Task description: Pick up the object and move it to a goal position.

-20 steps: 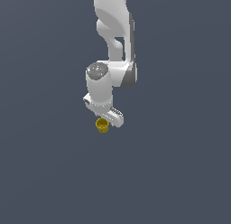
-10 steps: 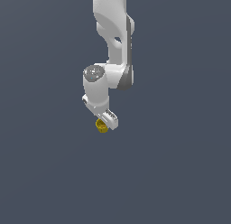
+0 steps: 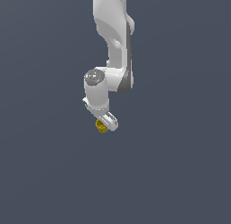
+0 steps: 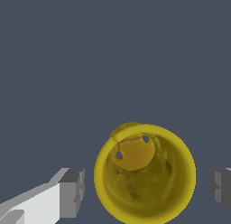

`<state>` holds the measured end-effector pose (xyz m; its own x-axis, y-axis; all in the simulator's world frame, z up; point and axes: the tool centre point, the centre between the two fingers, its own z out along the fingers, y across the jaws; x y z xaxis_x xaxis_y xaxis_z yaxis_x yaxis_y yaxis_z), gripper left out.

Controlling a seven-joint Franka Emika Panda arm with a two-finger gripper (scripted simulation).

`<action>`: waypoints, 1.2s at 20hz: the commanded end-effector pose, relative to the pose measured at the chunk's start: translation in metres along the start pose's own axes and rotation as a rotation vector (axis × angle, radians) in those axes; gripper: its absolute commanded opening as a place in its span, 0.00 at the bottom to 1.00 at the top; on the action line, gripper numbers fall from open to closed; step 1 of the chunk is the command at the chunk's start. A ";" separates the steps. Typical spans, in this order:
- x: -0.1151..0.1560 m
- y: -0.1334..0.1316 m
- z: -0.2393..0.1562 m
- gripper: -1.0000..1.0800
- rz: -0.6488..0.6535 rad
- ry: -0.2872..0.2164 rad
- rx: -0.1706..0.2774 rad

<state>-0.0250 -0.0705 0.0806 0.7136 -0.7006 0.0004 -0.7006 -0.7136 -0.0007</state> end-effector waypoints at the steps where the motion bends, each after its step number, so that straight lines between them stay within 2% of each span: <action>1: -0.001 0.001 0.013 0.96 0.002 -0.001 -0.001; 9: 0.000 0.000 0.034 0.96 0.004 0.000 -0.001; 10: 0.000 0.000 0.034 0.00 0.004 0.000 -0.001; 24: 0.000 0.000 0.028 0.00 0.003 0.000 0.000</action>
<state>-0.0254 -0.0703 0.0492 0.7117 -0.7025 -0.0011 -0.7025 -0.7117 0.0002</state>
